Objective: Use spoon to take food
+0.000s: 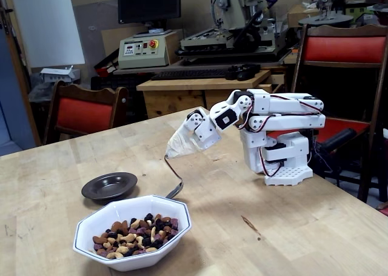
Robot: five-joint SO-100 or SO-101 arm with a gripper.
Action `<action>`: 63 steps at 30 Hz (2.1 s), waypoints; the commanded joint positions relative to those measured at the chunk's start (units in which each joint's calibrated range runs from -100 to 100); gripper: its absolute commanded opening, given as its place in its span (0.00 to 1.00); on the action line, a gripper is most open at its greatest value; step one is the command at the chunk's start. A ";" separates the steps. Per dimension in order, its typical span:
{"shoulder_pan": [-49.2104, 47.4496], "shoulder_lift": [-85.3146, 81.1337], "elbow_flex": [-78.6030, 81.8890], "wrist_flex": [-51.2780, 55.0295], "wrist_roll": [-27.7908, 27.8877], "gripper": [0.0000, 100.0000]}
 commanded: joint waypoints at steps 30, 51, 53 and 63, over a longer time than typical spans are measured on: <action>0.25 -0.17 0.36 2.34 0.15 0.04; 0.47 0.51 -1.49 -11.65 0.49 0.04; 0.47 0.51 -3.53 -13.39 0.49 0.04; 0.55 0.51 -15.39 -15.68 0.49 0.04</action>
